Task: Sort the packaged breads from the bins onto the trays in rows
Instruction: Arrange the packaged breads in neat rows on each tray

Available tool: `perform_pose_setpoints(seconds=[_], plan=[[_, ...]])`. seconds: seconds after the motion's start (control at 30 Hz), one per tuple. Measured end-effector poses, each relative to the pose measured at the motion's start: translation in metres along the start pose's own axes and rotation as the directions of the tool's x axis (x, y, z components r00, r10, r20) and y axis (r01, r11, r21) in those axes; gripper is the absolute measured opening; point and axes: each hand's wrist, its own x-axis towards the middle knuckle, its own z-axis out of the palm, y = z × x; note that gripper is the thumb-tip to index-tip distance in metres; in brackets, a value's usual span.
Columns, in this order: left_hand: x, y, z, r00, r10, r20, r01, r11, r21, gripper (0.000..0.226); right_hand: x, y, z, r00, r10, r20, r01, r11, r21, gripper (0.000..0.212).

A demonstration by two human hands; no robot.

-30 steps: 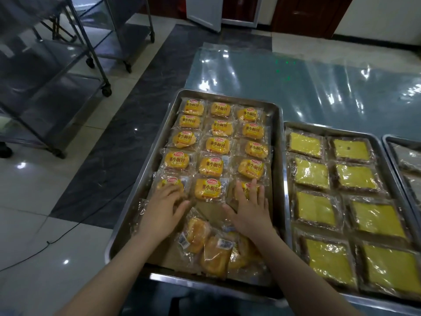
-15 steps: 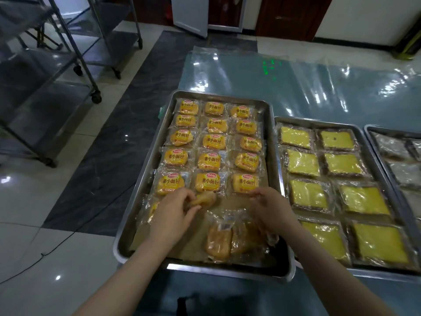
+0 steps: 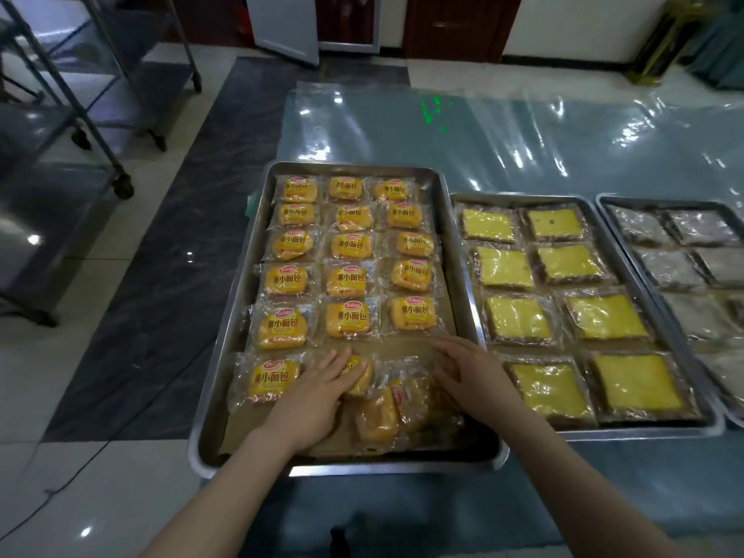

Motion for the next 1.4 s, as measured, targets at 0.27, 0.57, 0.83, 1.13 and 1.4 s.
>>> perform_pose_setpoints(seconds=[0.27, 0.57, 0.83, 1.13, 1.4], plan=[[-0.012, -0.005, -0.009, 0.992, -0.059, -0.115, 0.045, 0.992, -0.121, 0.069, -0.006, -0.011, 0.000, 0.999, -0.004, -0.054, 0.006, 0.999, 0.037, 0.046], [-0.008, 0.028, -0.051, 0.822, -0.076, -0.565, -0.067, 0.971, -0.228, 0.035, 0.006, -0.060, -0.014, 0.994, 0.001, -0.106, 0.027, 0.963, 0.268, 0.011], [-0.012, 0.040, -0.070, 0.812, 0.009, -0.583, -0.160, 0.965, -0.209, 0.052, 0.018, -0.101, -0.012, 0.990, 0.113, 0.086, -0.134, 0.528, 0.839, 0.039], [-0.027, 0.035, -0.064, 0.843, 0.044, -0.537, -0.174, 0.966, -0.194, 0.039, 0.025, -0.104, -0.006, 0.910, 0.255, 0.326, -0.333, -0.019, 0.943, 0.021], [-0.056, -0.027, -0.021, 0.866, -0.368, -0.339, 0.312, 0.927, -0.210, 0.061, 0.059, -0.098, -0.008, 0.984, 0.164, -0.064, -0.079, 0.735, 0.674, 0.024]])
